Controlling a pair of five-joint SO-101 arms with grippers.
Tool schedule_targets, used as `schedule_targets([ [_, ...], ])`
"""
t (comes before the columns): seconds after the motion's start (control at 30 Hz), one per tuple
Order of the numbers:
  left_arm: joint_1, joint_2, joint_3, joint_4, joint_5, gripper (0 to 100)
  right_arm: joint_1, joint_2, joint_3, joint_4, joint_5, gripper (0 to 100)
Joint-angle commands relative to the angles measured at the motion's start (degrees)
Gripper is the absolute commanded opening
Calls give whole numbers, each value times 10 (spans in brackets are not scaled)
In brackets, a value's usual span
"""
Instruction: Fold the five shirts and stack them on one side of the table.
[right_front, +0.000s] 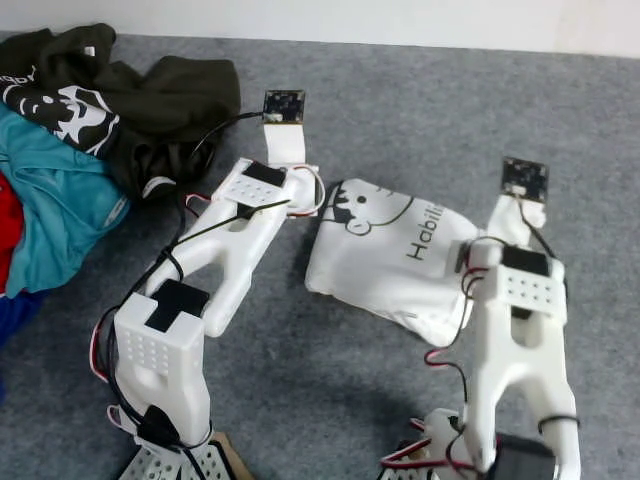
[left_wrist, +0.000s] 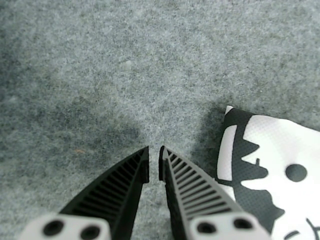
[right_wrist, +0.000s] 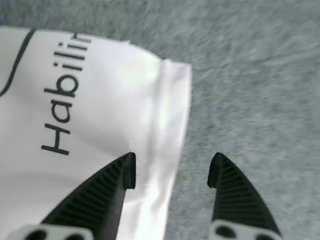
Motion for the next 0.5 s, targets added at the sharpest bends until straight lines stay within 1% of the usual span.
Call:
schedule_targets([
  [0.0,-5,-1,-25,1,3,73,-22,75,-28,-55,-40,238],
  [0.13,-6,-1,-24,2,3,73,-21,149,-36,-87,-38,238],
  [0.4,-4,-1,-22,2,3,73,-13,264,-102,-84,-37,235],
  [0.47,-4,-1,-21,2,3,73,-14,291,-126,-63,-21,231],
])
